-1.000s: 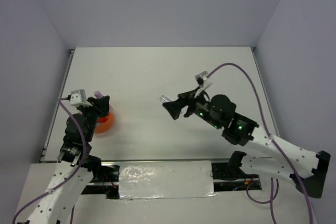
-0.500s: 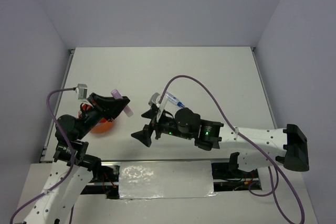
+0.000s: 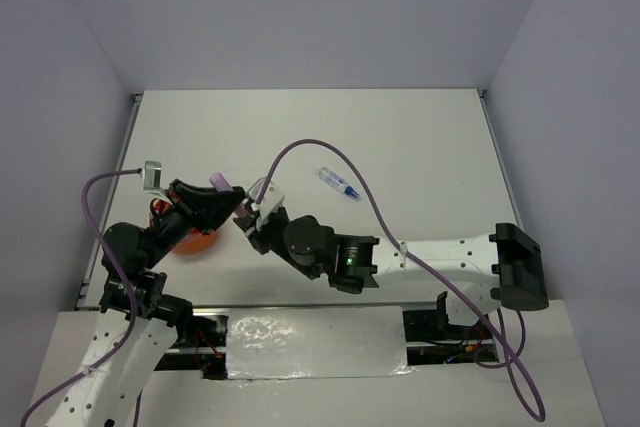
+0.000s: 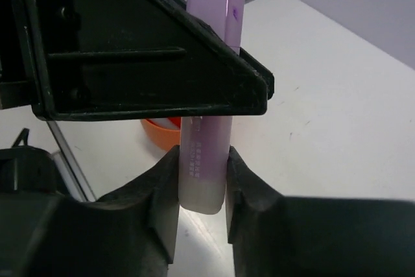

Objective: Sort the stationery into containers
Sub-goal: Place the stationery in the storage box.

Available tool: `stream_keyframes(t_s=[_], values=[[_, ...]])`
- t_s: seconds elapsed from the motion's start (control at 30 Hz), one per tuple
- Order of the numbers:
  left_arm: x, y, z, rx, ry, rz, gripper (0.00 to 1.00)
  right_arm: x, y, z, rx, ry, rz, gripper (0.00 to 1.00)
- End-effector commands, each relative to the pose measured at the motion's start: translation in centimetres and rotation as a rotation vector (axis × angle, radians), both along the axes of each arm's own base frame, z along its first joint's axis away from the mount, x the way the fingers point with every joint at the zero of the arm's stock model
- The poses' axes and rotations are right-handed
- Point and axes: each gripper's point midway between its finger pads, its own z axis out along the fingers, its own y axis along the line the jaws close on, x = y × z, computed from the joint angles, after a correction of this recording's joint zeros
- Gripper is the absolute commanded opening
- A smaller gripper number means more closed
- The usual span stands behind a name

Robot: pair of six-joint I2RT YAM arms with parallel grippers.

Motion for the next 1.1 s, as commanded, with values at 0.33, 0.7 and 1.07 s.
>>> stream_keyframes(t_s=[0.33, 0.7, 1.07], values=[[-0.4, 0.5, 2.4, 0.155, -0.019, 0.033, 0.68, 0.8, -2.4, 2.9, -0.006, -0.182, -0.050, 0.00], [-1.0, -0.6, 2.6, 0.228, -0.024, -0.069, 0.43, 1.3, -3.7, 2.5, -0.094, -0.210, -0.048, 0.00], [1.3, 3.7, -0.7, 0.453, -0.001, 0.210, 0.00, 3.7, -7.3, 1.0, 0.005, -0.054, -0.005, 1.00]])
